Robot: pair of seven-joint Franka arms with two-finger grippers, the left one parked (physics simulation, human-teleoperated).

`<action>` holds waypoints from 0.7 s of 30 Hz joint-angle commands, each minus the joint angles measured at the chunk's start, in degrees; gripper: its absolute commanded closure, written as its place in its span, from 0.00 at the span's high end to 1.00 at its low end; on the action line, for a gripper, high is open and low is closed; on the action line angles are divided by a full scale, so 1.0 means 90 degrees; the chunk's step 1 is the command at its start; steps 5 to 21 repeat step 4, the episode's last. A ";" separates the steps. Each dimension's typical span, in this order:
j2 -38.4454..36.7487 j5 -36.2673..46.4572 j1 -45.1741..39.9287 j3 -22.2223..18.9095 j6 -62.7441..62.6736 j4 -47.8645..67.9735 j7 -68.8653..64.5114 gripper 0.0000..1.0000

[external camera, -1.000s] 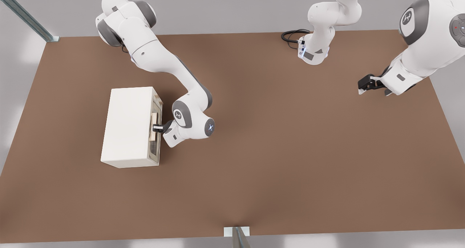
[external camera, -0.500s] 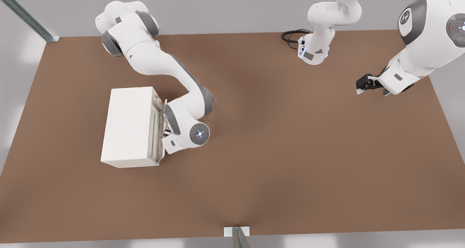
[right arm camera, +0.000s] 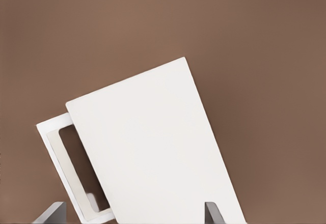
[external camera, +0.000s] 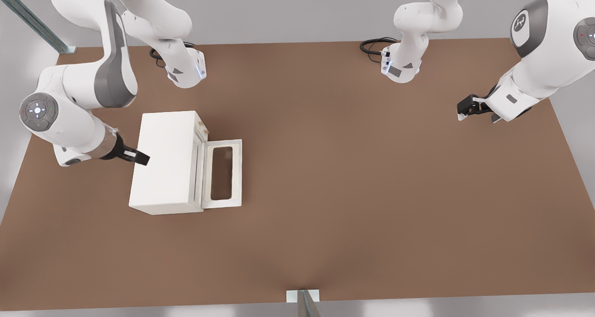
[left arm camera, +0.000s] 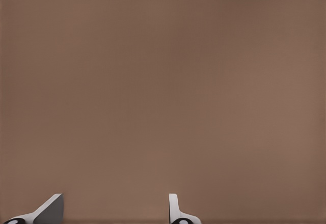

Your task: Keep left arm still and open the oven door with right arm

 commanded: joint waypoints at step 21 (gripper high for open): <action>0.0001 -0.0005 -0.0016 -0.0011 0.0565 0.0028 -0.2617 1.00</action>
